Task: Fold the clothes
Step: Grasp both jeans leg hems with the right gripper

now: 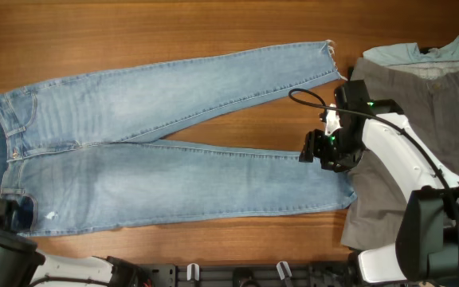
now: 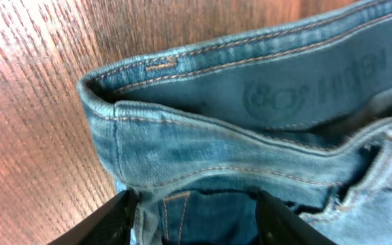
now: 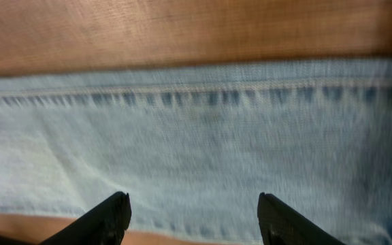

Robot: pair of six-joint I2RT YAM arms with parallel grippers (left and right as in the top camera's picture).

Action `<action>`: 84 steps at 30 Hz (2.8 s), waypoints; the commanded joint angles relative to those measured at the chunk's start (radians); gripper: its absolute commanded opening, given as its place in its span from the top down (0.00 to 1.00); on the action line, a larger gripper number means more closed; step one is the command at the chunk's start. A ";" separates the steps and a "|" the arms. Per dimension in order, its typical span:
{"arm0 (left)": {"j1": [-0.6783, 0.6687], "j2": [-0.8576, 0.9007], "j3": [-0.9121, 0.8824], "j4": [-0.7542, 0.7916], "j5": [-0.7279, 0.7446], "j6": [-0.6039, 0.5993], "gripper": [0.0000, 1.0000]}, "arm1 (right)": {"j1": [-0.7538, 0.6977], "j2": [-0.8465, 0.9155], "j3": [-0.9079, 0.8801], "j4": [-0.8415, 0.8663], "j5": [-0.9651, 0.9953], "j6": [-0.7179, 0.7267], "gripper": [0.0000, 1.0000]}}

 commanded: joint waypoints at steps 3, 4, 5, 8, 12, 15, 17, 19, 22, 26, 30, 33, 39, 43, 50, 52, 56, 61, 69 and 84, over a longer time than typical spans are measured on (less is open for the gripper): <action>0.003 -0.001 0.051 -0.085 -0.106 0.012 0.42 | 0.000 0.009 -0.002 -0.004 -0.002 0.019 0.35; 0.004 -0.001 0.051 -0.086 -0.117 0.012 0.42 | 0.000 0.009 -0.002 -0.007 -0.001 0.018 0.35; 0.004 -0.001 0.051 -0.085 -0.124 0.012 0.42 | 0.000 0.009 -0.002 -0.009 -0.001 0.018 0.35; 0.005 -0.001 0.050 -0.073 -0.173 0.011 0.54 | 0.000 0.009 -0.002 -0.014 -0.001 0.016 0.35; 0.005 0.008 0.049 -0.006 -0.195 -0.021 0.57 | 0.000 0.009 -0.002 -0.018 -0.001 0.019 0.35; 0.006 0.035 0.048 0.005 -0.195 -0.021 0.58 | 0.000 0.009 -0.002 -0.019 0.048 0.073 0.34; 0.006 0.073 0.048 0.014 -0.195 -0.021 0.55 | -0.001 0.009 -0.002 -0.018 0.088 0.100 0.32; 0.005 0.134 0.048 0.029 -0.184 -0.021 0.53 | -0.001 0.009 -0.002 -0.019 0.090 0.121 0.31; 0.005 0.174 0.048 0.029 -0.144 -0.021 0.63 | -0.002 0.009 -0.002 -0.039 0.105 0.143 0.31; 0.005 0.173 0.051 0.026 -0.141 -0.021 0.95 | -0.002 0.009 -0.013 -0.071 0.201 0.216 0.26; 0.005 0.163 0.052 0.028 -0.119 -0.021 0.96 | -0.024 0.009 -0.064 -0.071 0.275 0.275 0.20; 0.005 0.144 0.063 0.020 -0.103 -0.021 0.96 | -0.071 0.009 -0.111 -0.074 0.248 0.278 0.20; 0.005 0.123 0.069 0.019 -0.088 -0.021 0.96 | -0.116 0.009 -0.226 -0.026 0.148 0.243 0.46; 0.005 0.123 0.069 0.018 -0.080 -0.021 0.96 | -0.115 0.009 -0.316 0.089 0.044 0.245 0.53; 0.005 0.123 0.069 0.013 -0.065 -0.021 0.96 | -0.110 0.009 -0.338 0.056 -0.019 0.188 0.44; 0.005 0.123 0.069 0.014 -0.066 -0.021 0.96 | -0.109 0.009 -0.340 0.040 0.008 0.183 0.40; 0.005 0.123 0.069 0.018 -0.066 -0.021 0.96 | -0.109 -0.007 -0.320 0.078 0.018 0.171 0.40; 0.005 0.123 0.069 0.024 -0.066 -0.020 0.96 | -0.109 -0.135 -0.294 0.013 -0.037 0.135 0.39; 0.005 0.123 0.069 0.025 -0.066 -0.016 0.96 | -0.109 -0.258 -0.313 -0.080 -0.083 0.187 0.41; 0.005 0.123 0.069 0.024 -0.054 -0.017 0.96 | -0.109 -0.258 -0.525 0.236 -0.027 0.444 0.58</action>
